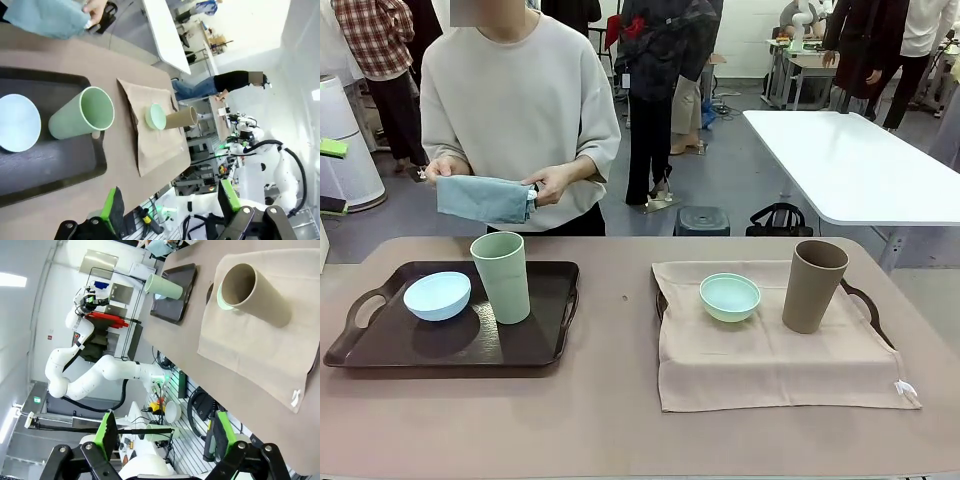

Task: Set up a tray with a mat and arrange the tableware.
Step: Pick up the Picnic Bowl and Reusable plastic cup from the Handle tray in front of the human's position and hold them in the air.

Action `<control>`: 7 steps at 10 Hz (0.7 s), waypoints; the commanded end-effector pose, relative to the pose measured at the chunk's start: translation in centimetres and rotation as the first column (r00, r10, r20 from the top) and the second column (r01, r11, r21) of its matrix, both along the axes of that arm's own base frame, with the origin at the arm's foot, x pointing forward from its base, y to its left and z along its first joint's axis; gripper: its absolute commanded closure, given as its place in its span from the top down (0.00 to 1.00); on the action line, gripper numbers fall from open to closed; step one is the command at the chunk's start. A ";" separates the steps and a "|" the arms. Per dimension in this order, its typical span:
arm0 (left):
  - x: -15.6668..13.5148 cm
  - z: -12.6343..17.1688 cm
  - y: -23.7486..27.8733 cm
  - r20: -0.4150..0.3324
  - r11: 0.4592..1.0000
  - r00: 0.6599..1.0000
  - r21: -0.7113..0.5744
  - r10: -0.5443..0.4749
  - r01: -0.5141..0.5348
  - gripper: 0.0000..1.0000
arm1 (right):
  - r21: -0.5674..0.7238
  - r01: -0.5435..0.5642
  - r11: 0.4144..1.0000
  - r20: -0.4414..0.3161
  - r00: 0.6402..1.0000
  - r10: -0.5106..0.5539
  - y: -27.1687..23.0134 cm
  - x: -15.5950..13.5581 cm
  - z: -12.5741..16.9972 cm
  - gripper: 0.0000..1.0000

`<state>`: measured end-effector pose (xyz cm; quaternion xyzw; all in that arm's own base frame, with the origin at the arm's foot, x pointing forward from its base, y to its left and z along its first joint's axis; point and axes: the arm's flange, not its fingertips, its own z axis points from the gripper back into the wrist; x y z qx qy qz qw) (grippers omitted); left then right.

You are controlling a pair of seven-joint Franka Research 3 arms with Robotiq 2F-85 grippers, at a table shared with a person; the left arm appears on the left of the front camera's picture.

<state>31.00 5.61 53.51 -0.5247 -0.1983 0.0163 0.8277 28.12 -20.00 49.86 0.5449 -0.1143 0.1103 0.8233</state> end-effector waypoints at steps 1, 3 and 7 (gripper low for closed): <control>0.8 -2.0 -0.5 -0.084 0.998 0.996 0.051 -0.024 0.029 1.00 | 0.011 0.006 1.000 -0.020 1.000 -0.006 0.0 0.0 -0.1 1.00; 0.8 -2.0 -0.5 -0.084 0.998 0.996 0.051 -0.024 0.029 1.00 | 0.011 0.006 1.000 -0.020 1.000 -0.006 0.0 0.0 -0.1 1.00; 2.6 -2.3 8.8 -0.287 0.977 0.954 -0.211 -0.088 0.027 1.00 | 0.211 0.042 0.977 -0.135 0.991 -0.013 -5.3 -0.7 -2.0 1.00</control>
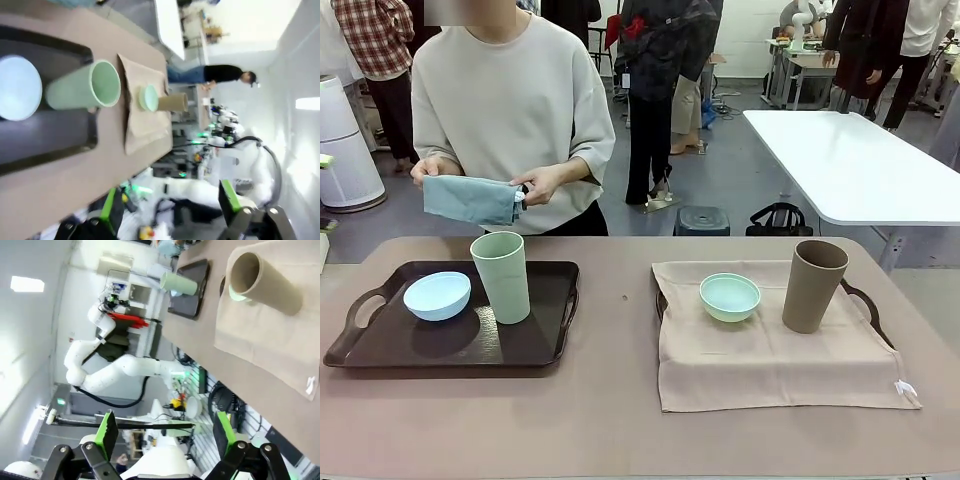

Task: Set up a tray with a mat and arrange the tableware.
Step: Pick up the Picnic Bowl and Reusable plastic cup from the Handle tray in front of the human's position and hold them in the air.

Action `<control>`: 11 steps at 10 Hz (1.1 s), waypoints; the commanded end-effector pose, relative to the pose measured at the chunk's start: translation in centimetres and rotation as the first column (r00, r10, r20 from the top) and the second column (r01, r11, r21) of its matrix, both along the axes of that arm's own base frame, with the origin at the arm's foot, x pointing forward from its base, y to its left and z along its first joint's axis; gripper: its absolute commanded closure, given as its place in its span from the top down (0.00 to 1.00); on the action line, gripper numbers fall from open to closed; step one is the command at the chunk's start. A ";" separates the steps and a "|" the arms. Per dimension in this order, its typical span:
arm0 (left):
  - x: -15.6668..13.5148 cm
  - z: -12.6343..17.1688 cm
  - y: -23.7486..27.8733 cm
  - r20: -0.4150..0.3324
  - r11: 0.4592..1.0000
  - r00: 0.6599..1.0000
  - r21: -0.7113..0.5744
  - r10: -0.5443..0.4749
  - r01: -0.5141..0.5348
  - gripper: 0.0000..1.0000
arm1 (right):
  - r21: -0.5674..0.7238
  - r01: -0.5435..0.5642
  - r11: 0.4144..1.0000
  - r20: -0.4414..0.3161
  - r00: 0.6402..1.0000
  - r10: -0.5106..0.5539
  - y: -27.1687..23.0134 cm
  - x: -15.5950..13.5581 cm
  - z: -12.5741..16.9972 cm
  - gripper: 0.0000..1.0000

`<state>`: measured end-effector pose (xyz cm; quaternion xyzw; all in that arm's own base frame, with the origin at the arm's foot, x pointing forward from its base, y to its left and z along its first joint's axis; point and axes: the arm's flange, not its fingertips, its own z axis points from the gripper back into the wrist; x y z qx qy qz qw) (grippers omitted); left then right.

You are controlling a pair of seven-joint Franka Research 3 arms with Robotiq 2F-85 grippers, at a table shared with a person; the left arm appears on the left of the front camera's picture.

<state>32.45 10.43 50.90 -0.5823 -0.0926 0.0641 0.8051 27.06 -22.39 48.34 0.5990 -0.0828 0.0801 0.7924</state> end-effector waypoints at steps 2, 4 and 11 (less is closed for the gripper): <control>1.6 -1.0 8.5 -0.190 0.996 0.981 -0.068 0.046 -0.060 1.00 | 0.107 0.073 0.992 -0.082 0.995 -0.065 -5.0 -0.9 -1.6 1.00; 1.4 -0.9 8.6 -0.169 0.999 0.985 -0.044 0.020 -0.028 1.00 | 0.093 0.044 0.995 -0.042 0.998 -0.041 -4.4 -1.0 -1.5 1.00; 0.7 -2.1 9.1 -0.165 0.994 0.985 -0.083 0.051 -0.066 1.00 | 0.080 0.078 0.994 -0.102 0.992 -0.070 -4.7 -1.7 -2.5 1.00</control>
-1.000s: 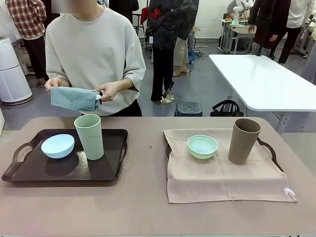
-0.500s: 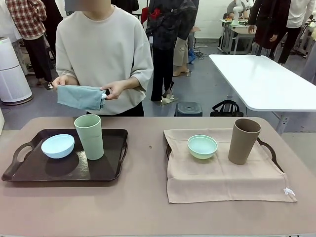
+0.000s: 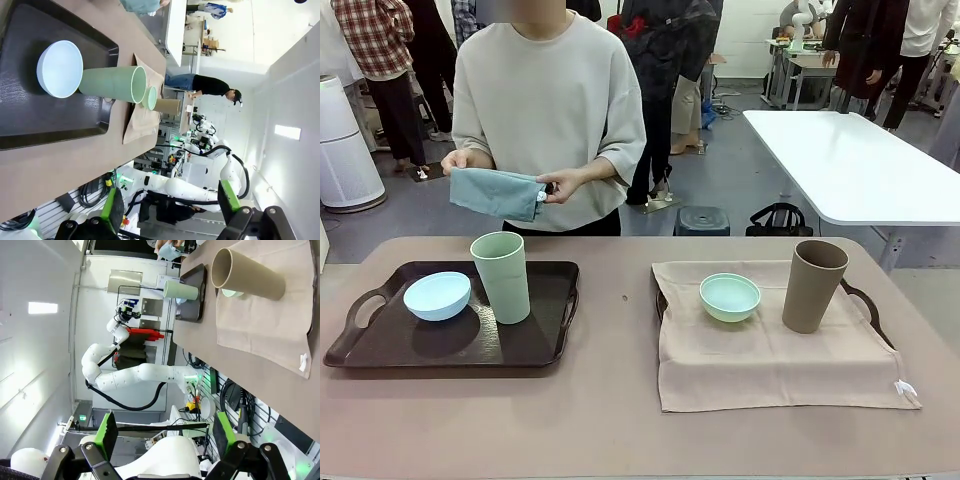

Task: Set up a tray with a mat and arrange the tableware.
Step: Pick up the Picnic Bowl and Reusable plastic cup from the Handle tray in front of the human's position and hold them in the air.

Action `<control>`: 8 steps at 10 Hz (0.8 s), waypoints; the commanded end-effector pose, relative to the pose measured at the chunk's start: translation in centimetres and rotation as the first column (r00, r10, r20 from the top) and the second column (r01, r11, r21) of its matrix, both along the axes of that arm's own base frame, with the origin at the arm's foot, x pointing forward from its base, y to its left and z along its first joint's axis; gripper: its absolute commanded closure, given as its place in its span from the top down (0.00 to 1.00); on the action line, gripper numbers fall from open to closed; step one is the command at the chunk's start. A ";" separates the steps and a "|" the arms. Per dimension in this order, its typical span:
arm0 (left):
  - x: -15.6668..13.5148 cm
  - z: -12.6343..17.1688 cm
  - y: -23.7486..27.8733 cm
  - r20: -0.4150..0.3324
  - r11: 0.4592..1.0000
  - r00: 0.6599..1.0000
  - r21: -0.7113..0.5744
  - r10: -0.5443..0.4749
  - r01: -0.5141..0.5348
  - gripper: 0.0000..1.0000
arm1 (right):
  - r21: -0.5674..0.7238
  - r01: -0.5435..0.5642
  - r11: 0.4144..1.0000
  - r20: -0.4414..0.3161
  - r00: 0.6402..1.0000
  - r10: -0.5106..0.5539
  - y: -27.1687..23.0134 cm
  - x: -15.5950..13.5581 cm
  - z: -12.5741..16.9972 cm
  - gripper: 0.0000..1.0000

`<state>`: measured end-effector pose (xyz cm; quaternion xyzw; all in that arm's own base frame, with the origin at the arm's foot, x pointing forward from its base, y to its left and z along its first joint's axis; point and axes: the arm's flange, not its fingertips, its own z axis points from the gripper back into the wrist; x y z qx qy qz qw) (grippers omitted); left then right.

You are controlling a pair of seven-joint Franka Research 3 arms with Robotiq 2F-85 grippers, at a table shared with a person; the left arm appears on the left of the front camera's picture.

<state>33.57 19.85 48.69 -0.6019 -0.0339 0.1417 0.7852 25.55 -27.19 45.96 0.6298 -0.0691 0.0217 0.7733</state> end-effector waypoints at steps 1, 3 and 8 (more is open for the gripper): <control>-0.4 0.1 -0.3 0.016 1.000 1.000 -0.011 0.005 -0.005 1.00 | 0.004 0.007 1.000 -0.006 1.000 -0.007 0.1 -0.2 -0.1 1.00; -0.4 0.1 -0.3 0.016 1.000 1.000 -0.011 0.005 -0.005 1.00 | 0.004 0.007 1.000 -0.006 1.000 -0.007 0.1 -0.2 -0.1 1.00; 0.0 0.0 0.0 -0.001 1.000 1.000 0.000 0.001 -0.001 1.00 | 0.000 0.001 1.000 0.000 1.000 -0.001 0.0 0.0 0.0 1.00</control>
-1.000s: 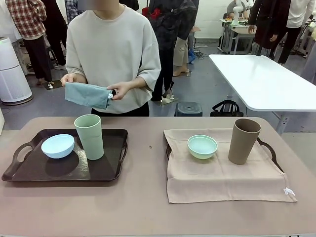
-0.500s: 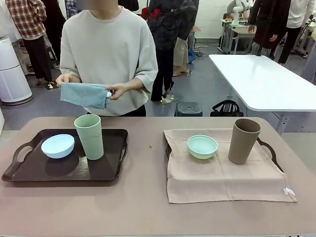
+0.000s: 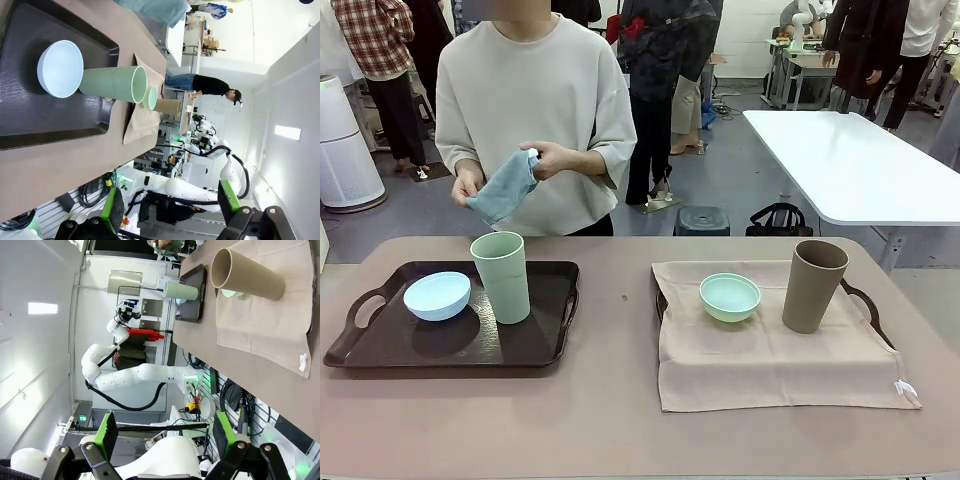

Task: Set up a tray with a mat and arrange the tableware.
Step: Pick up the Picnic Bowl and Reusable plastic cup from the Handle tray in front of the human's position and hold them in the air.

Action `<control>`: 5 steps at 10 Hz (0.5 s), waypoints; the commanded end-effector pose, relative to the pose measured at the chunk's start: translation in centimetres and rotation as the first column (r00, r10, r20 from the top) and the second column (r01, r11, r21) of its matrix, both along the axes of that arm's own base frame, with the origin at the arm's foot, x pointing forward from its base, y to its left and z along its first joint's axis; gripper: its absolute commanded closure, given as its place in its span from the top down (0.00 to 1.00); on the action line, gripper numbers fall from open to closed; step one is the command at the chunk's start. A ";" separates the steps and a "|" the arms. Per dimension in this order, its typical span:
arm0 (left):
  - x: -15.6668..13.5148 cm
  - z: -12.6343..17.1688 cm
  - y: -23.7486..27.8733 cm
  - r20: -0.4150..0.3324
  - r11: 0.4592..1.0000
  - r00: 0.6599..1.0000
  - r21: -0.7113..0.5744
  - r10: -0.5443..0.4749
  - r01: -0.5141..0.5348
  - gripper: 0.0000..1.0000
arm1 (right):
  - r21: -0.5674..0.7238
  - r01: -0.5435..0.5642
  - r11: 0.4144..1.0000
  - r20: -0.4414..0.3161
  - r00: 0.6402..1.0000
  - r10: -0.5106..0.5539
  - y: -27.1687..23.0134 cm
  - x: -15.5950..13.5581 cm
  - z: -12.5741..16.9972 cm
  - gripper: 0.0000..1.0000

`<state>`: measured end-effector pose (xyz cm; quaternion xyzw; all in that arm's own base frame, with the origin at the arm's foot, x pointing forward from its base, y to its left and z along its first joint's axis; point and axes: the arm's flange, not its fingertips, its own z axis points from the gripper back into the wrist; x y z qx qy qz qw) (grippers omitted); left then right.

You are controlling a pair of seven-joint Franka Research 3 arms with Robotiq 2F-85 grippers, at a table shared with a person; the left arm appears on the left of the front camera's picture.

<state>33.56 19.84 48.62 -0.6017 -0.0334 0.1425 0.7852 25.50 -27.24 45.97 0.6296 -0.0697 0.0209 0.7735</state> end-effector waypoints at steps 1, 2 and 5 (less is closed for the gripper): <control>-0.2 2.9 -1.3 -0.018 0.987 1.000 0.160 0.017 -0.014 1.00 | -0.095 -0.018 0.995 0.035 0.999 0.021 2.1 0.6 2.4 1.00; 0.2 4.9 -3.2 -0.018 0.968 1.000 0.251 0.003 0.001 1.00 | -0.129 -0.042 0.991 0.027 0.999 0.046 4.6 2.4 4.2 1.00; 1.0 8.4 -7.0 -0.007 0.871 0.999 0.491 -0.031 0.031 1.00 | -0.366 -0.150 0.918 0.051 0.982 0.180 15.4 6.7 6.8 1.00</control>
